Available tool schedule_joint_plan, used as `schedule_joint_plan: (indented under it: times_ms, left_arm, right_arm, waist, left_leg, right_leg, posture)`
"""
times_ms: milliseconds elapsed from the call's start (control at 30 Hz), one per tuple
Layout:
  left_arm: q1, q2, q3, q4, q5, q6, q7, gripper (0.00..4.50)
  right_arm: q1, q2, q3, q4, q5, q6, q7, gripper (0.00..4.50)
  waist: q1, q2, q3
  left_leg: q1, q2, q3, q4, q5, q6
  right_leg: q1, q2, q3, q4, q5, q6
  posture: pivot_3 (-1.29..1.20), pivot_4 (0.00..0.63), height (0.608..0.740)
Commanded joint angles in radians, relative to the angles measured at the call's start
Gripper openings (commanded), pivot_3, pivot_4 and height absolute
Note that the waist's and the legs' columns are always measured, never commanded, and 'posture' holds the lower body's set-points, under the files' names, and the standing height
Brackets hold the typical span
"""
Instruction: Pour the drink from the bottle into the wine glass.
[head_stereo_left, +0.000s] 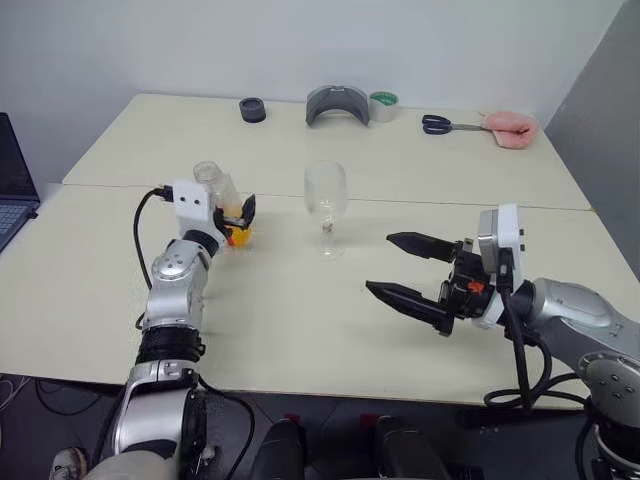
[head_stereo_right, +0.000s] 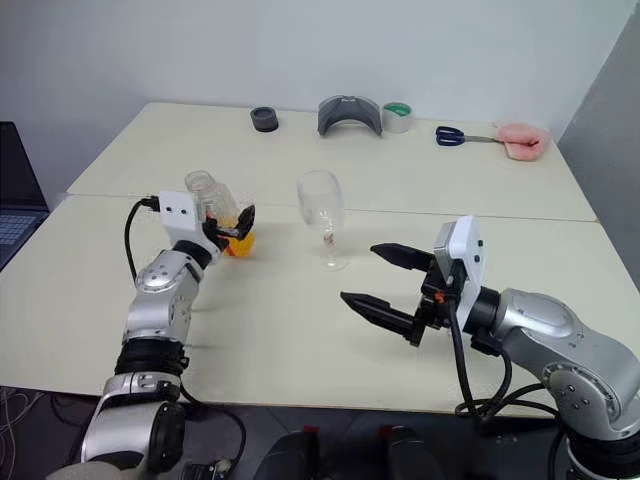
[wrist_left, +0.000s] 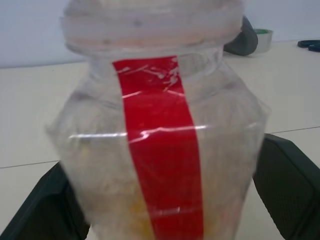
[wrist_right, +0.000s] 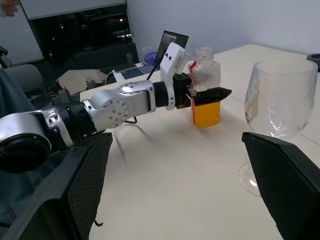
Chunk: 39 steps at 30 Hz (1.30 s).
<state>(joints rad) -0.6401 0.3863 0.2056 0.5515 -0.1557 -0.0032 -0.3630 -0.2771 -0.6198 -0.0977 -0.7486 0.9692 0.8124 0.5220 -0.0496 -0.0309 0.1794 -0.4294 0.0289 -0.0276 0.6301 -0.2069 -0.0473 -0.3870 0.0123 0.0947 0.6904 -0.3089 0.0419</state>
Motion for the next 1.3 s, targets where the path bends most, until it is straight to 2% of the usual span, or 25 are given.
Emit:
schedule_joint_plan:
  times_ms: [33,133,233,467,500,900,1300]
  left_arm:
    - [-0.065,0.026,0.004,0.098,0.010,-0.084,-0.017,4.50]
    - [-0.100,0.026,0.003,0.174,0.010,-0.129,-0.025,4.50]
    - [-0.124,0.025,0.000,0.226,0.012,-0.161,-0.029,3.95]
    - [-0.147,0.026,0.002,0.281,0.007,-0.200,-0.039,1.80]
    - [-0.149,0.026,0.002,0.285,0.007,-0.203,-0.039,1.68]
    - [-0.199,0.069,-0.019,0.257,0.042,-0.197,-0.039,1.66]
    - [-0.353,0.119,-0.148,0.219,0.107,-0.151,-0.233,1.66]
  right_arm:
    - [-0.001,-0.003,-0.016,-0.063,0.044,-0.003,-0.045,4.43]
    - [0.001,-0.001,-0.006,-0.083,0.055,0.000,-0.080,4.43]
    - [-0.001,0.001,0.004,-0.099,0.069,0.002,-0.111,4.50]
    - [0.005,0.001,0.029,-0.119,0.079,-0.007,-0.155,4.50]
    - [0.006,0.000,0.031,-0.119,0.080,-0.008,-0.157,4.50]
    - [0.036,-0.008,0.020,-0.079,0.015,-0.077,-0.112,4.50]
    - [-0.043,0.038,0.031,0.027,-0.125,-0.161,-0.106,4.50]
  waist:
    - [0.000,0.000,0.000]
    - [0.001,0.000,0.000]
    - [0.001,0.000,0.000]
    - [0.001,0.000,0.000]
    - [0.001,0.000,0.000]
    - [0.002,0.000,0.000]
    - [0.006,0.000,0.000]
  left_leg:
    - [0.000,0.000,0.000,0.000,0.000,0.000]
    - [-0.001,0.000,-0.001,0.000,0.000,0.000]
    - [-0.001,0.000,-0.001,0.000,0.000,0.000]
    - [-0.001,0.000,-0.001,0.000,0.000,0.000]
    - [-0.001,0.000,-0.001,0.000,0.000,0.000]
    - [-0.002,0.000,-0.002,0.001,0.000,0.000]
    - [-0.002,0.000,-0.001,0.001,0.000,0.000]
  right_leg:
    - [0.000,0.000,0.000,0.000,0.000,0.000]
    - [-0.001,0.000,-0.001,0.000,0.000,0.000]
    - [-0.001,0.000,-0.001,0.000,0.000,0.000]
    - [-0.001,0.000,-0.001,0.000,0.000,0.000]
    - [-0.001,0.000,-0.001,0.000,0.000,0.000]
    - [-0.001,0.000,-0.002,0.000,0.000,0.001]
    - [-0.002,0.000,-0.002,0.001,0.000,0.000]
  posture:
    - [0.00,0.150,0.740]
    - [0.00,0.150,0.740]
    - [0.00,0.150,0.740]
    - [0.00,0.150,0.740]
    - [0.00,0.150,0.740]
    - [0.00,0.150,0.740]
    - [0.00,0.150,0.740]
